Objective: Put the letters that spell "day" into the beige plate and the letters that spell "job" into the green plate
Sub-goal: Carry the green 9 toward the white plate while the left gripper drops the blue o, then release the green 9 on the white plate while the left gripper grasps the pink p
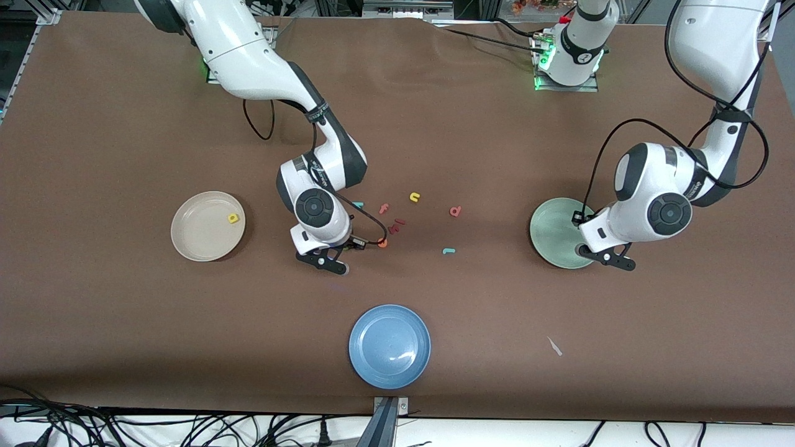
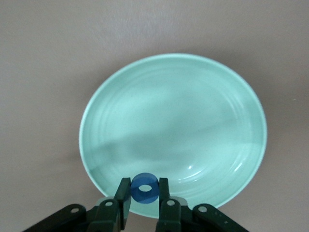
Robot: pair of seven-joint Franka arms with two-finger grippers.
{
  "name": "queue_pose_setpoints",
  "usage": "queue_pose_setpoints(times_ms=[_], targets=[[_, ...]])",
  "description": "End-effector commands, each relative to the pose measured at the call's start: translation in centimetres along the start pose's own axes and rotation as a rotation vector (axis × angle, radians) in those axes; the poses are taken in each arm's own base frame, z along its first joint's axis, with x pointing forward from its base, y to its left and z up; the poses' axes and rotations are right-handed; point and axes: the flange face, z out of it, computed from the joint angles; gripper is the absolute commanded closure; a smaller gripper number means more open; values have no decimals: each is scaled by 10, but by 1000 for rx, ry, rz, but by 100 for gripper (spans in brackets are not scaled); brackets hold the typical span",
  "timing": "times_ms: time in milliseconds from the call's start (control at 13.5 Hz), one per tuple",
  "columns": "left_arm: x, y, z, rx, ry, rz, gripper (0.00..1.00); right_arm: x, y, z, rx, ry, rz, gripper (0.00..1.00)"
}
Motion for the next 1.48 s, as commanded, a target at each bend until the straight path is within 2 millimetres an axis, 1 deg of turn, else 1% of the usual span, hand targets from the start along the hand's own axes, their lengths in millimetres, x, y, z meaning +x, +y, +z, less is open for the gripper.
queue_pose_setpoints(times_ms=[0,148,222,296,370,517,591,665,813,887,961,1035,1109,1183,1257,1331,1405], targets=[[6,-1,21,6,-10,23,88,5,-6,-2,-1,21,-36,90],[7,-5,32,-2,-14,18,87,10,-2,-15,3,17,-49,90],[7,-6,30,-2,-12,16,77,10,0,-20,-12,7,-56,90],[7,-6,29,-3,-12,14,27,12,2,-27,-16,6,-75,90],[8,-6,26,-2,-11,15,0,16,7,-41,-18,12,-108,90],[11,0,19,2,-2,23,0,13,27,-60,-50,-22,-143,90],[11,2,10,8,13,25,0,9,37,-69,-52,-28,-155,90],[11,8,-1,8,30,28,0,8,52,-72,-60,-32,-179,90],[14,32,-15,-4,32,52,0,3,84,-75,-53,-23,-233,90],[19,44,-29,-6,42,71,0,-4,101,-76,-35,-4,-270,90],[24,57,-43,-11,44,87,0,-3,128,-76,-31,12,-302,90],[28,76,-55,-14,48,95,0,-3,149,-75,-30,14,-351,90],[31,100,-66,-18,57,99,0,1,174,-75,-35,14,-393,89],[33,124,-71,-19,64,74,0,7,195,-78,-37,20,-418,89],[32,153,-72,-18,66,55,0,13,218,-79,-42,15,-447,89],[31,187,-71,-11,63,55,0,18,239,-81,-44,10,-482,89],[28,218,-68,-2,61,58,0,28,264,-81,-49,6,-503,88]])
